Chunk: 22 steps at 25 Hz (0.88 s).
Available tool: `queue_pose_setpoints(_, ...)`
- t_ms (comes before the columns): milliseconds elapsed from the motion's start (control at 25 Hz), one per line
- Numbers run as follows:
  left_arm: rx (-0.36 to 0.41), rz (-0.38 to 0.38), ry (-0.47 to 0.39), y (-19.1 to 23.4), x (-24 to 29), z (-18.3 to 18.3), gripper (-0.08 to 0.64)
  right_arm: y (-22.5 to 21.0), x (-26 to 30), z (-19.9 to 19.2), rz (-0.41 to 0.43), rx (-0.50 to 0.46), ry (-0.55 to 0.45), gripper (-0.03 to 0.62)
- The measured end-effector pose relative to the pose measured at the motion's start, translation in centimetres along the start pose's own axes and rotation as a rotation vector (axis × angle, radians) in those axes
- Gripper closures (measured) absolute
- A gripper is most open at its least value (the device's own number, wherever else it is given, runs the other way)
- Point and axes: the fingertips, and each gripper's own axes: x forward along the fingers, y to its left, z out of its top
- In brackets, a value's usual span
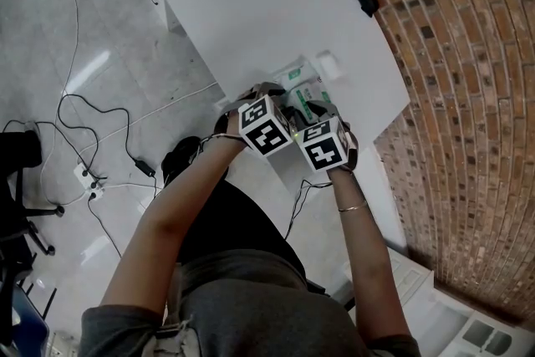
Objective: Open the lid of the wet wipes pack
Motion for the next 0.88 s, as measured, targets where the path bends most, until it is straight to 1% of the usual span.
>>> queue_pose_setpoints(240, 0.005, 0.004, 0.001, -0.02, 0.02, -0.01, 0.377, 0.18, -0.11, 0.17, -0.005, -0.005, -0.010, 0.499)
queue_pose_setpoints(440, -0.002, -0.001, 0.002, -0.08, 0.08, -0.12, 0.379, 0.16, -0.41, 0.44, 0.022, 0.068, -0.041, 0.529)
queue_pose_setpoints(720, 0.005, 0.004, 0.011, 0.09, 0.09, -0.05, 0.387, 0.12, -0.74, 0.52, 0.030, 0.082, -0.037, 0.541)
queue_pose_setpoints(880, 0.018, 0.020, 0.017, 0.11, 0.04, -0.11, 0.387, 0.01, -0.89, 0.62, 0.041, 0.099, -0.033, 0.545)
